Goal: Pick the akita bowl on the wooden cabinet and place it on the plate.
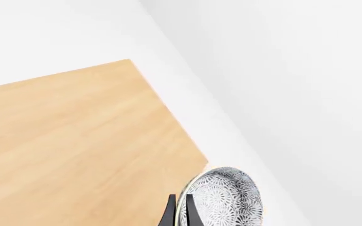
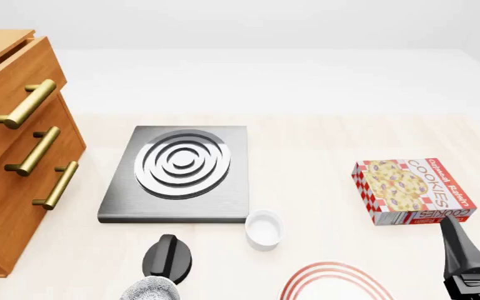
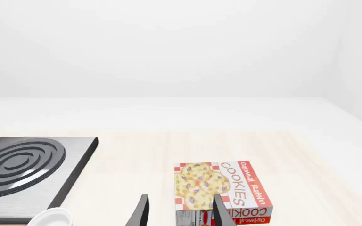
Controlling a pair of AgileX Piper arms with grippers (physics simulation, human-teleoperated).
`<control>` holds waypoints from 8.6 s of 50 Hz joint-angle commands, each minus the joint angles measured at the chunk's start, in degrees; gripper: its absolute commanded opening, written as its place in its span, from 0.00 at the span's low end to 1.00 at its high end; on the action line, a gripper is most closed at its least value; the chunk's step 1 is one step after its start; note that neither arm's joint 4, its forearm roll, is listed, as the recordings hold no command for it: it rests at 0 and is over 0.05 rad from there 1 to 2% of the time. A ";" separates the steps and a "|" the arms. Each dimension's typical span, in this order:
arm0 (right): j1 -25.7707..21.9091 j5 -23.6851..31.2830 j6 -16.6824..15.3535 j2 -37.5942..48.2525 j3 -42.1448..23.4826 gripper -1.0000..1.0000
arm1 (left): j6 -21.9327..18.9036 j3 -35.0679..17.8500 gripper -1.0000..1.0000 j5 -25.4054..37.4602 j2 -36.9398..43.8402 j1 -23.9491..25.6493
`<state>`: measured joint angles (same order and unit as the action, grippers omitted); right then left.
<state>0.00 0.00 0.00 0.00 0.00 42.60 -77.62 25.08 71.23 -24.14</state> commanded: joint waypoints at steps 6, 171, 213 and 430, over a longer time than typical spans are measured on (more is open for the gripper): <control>0.00 0.00 0.00 0.00 0.00 1.00 | 2.71 0.79 0.00 -1.20 -2.10 4.91; 0.00 0.00 0.00 0.00 0.00 1.00 | 2.55 11.56 0.00 -2.40 -5.37 46.39; 0.00 0.00 0.00 0.00 0.00 1.00 | 1.12 12.28 0.00 -2.57 -4.97 57.23; 0.00 0.00 0.00 0.00 0.00 1.00 | 7.60 20.11 0.00 -5.69 16.40 89.13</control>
<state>0.00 0.00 0.00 0.00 0.00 49.94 -57.49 20.38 86.44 64.65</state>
